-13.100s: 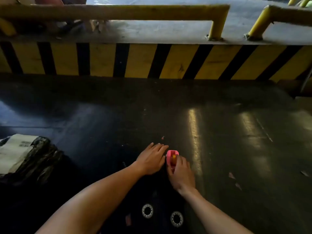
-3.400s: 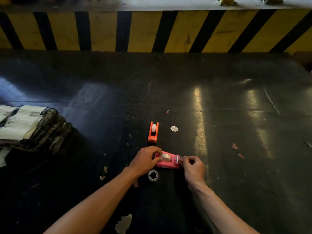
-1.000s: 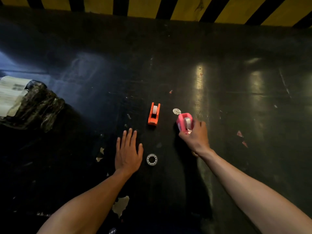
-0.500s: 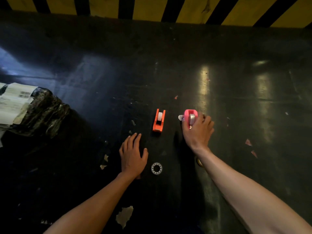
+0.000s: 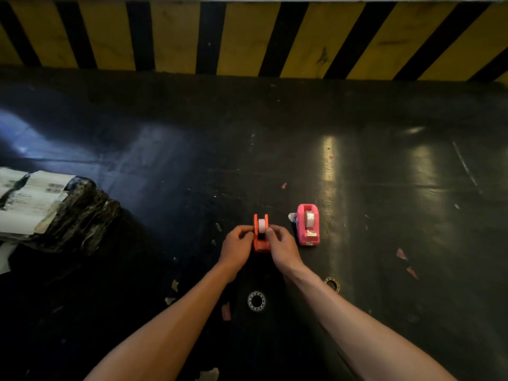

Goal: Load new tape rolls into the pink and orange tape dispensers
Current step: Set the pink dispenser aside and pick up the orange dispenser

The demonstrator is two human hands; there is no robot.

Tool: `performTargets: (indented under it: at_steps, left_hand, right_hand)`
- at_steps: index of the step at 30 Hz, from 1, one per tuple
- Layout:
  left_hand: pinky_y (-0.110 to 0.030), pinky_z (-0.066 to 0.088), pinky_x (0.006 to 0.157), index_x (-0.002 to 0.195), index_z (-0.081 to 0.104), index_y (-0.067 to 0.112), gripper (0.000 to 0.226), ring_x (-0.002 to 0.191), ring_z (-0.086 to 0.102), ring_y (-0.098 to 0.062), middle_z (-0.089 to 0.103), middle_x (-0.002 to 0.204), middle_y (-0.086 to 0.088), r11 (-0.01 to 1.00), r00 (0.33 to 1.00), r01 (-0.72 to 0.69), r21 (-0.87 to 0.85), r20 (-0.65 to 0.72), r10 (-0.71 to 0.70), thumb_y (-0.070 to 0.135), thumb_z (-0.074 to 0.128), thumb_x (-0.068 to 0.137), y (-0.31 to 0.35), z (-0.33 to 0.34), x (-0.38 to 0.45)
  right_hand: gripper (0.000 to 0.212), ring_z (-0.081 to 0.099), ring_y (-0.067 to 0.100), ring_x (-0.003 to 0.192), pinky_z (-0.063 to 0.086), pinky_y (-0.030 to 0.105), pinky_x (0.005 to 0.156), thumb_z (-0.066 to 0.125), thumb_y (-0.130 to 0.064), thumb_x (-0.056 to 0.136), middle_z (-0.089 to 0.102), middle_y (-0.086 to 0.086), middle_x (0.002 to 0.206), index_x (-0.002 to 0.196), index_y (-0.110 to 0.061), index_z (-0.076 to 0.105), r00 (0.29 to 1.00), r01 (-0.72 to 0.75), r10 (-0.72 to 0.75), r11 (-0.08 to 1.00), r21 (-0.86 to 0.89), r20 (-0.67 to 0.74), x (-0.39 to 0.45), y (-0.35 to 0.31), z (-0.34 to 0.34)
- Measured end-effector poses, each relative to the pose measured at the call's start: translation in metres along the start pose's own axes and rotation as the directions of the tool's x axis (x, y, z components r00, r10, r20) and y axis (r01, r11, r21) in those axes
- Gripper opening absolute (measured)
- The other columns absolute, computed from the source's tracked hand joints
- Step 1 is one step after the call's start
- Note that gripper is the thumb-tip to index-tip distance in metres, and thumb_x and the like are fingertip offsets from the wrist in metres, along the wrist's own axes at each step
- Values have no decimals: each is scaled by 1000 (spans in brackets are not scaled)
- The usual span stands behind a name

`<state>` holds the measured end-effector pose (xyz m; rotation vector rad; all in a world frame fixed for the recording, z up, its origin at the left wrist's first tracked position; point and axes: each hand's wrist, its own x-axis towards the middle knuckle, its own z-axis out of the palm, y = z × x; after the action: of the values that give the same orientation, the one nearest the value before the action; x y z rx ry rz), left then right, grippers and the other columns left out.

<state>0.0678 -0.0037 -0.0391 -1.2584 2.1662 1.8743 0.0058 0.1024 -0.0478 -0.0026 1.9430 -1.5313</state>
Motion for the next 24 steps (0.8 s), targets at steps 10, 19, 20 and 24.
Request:
performTargets:
  at_steps: [10,19,20,24]
  left_hand:
    - [-50,58,94,108,67,9,19,101,72,-27,73,112,-16,947,985,170,-271,88,-152,19,69,93,-22,-5,-50]
    - [-44,61,88,118,62,5,31,99,74,-31,73,111,-20,851,973,226,-473,152,-174,8,71,89,-6,-8,-81]
    - [-42,62,84,118,62,5,32,97,75,-31,73,111,-20,852,974,225,-473,145,-177,8,72,87,-3,-8,-84]
    - [-39,62,80,117,63,7,36,95,75,-29,73,111,-18,860,979,202,-468,114,-168,9,76,84,0,-9,-92]
  right_hand:
    - [19,70,22,96,58,33,75,68,-21,91,70,11,107,108,-16,60,995,-22,10,992,121,95,-54,23,-26]
    - [33,73,29,88,58,40,71,69,-10,89,70,22,110,120,-11,59,962,-201,79,854,479,263,-75,16,-38]
    - [32,74,28,86,59,39,69,68,-9,89,71,21,109,120,-11,59,957,-216,83,844,491,278,-77,16,-39]
    - [32,75,28,85,59,38,66,66,-6,91,74,20,104,122,-9,60,947,-254,97,810,529,306,-81,17,-37]
